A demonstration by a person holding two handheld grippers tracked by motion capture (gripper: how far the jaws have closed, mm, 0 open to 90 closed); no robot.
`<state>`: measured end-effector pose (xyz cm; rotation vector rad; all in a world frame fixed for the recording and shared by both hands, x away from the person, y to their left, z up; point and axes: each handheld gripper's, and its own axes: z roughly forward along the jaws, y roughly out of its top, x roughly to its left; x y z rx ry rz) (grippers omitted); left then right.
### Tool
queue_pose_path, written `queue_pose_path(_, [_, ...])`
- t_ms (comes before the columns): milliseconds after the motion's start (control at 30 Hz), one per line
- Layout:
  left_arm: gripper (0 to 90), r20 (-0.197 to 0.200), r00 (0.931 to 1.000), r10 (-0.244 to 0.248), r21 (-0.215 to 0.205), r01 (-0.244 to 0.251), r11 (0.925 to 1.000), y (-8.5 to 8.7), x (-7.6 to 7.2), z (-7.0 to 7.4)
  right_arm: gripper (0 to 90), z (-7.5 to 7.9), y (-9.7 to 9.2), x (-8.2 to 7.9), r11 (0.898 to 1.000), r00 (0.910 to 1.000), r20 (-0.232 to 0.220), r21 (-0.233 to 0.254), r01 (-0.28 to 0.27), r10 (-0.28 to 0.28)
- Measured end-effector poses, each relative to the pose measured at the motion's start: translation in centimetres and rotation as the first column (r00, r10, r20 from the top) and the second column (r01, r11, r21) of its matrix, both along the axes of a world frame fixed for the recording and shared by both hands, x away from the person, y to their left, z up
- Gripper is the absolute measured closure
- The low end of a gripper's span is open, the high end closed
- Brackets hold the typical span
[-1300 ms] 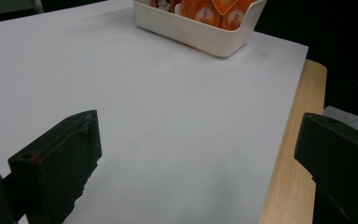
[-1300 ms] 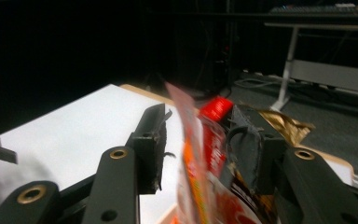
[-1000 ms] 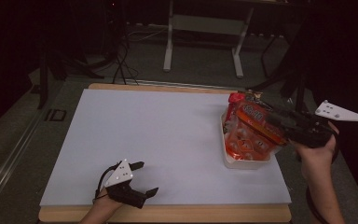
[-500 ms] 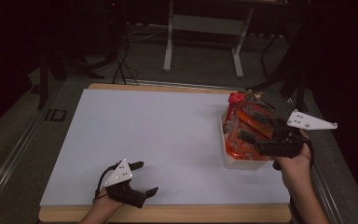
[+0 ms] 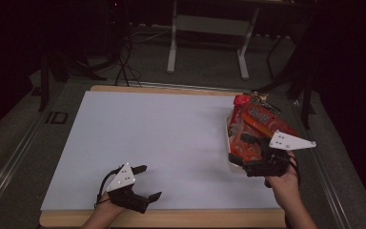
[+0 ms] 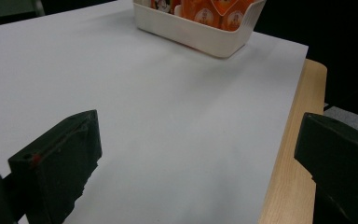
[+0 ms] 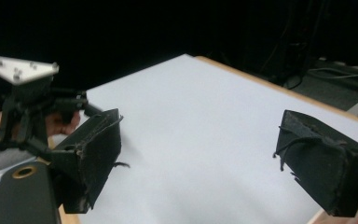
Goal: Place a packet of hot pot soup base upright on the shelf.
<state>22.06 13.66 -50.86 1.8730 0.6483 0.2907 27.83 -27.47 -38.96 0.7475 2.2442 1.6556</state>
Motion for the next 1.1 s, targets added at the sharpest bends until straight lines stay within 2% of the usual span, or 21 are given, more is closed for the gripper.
queue_pose_path(33, [1.2,0.002,1.0,0.0,0.0,0.0,1.0,0.0,0.0,0.0,13.6,-1.0,0.4,-0.1,1.0,0.9998,-0.017,-0.008,-0.01,0.009])
queue_pose_path(100, [1.2,0.0,1.0,-0.001,0.0,0.001,1.0,0.0,0.0,0.0,13.7,-1.7,0.6,-0.2,1.0,0.9996,-0.021,-0.009,-0.02,0.02])
queue_pose_path(167, [1.2,-0.001,1.0,-0.003,-0.001,0.003,1.0,0.0,0.0,0.0,13.7,-2.3,0.9,-0.4,1.0,1.0,-0.006,-0.013,-0.004,0.004])
queue_pose_path(433, [1.2,0.007,1.0,-0.007,0.006,0.006,1.0,-0.1,-0.1,0.1,13.7,-3.6,1.1,-0.7,1.0,0.9999,-0.013,-0.031,0.003,-0.004])
queue_pose_path(500, [1.2,0.009,0.9999,-0.009,0.006,0.009,0.9999,-0.1,-0.2,0.1,14.0,-4.5,0.9,-0.8,1.0,0.9994,-0.033,-0.017,0.011,-0.012])
queue_pose_path(600, [1.2,0.012,0.9998,-0.013,0.014,0.013,0.9998,-0.2,-0.2,0.1,14.0,-5.3,0.9,-0.9,0.999,0.9994,-0.03,-0.029,0.018,-0.019])
queue_pose_path(733, [1.2,0.019,0.9997,-0.017,0.016,0.016,0.9997,-0.3,-0.3,0.1,14.0,-5.9,0.9,-0.9,0.999,0.9995,-0.031,-0.035,0.008,-0.009])
queue_pose_path(867, [1.2,0.021,0.9996,-0.018,0.021,0.018,0.9996,-0.3,-0.3,0.1,14.2,-6.4,1.0,-0.8,0.998,0.9989,-0.047,-0.056,0.004,-0.007])
queue_pose_path(1100, [1.2,0.019,0.9996,-0.021,0.023,0.021,0.9995,-0.3,-0.4,0.0,14.2,-7.0,1.4,-0.8,0.996,0.9988,-0.048,-0.093,-0.017,0.013])
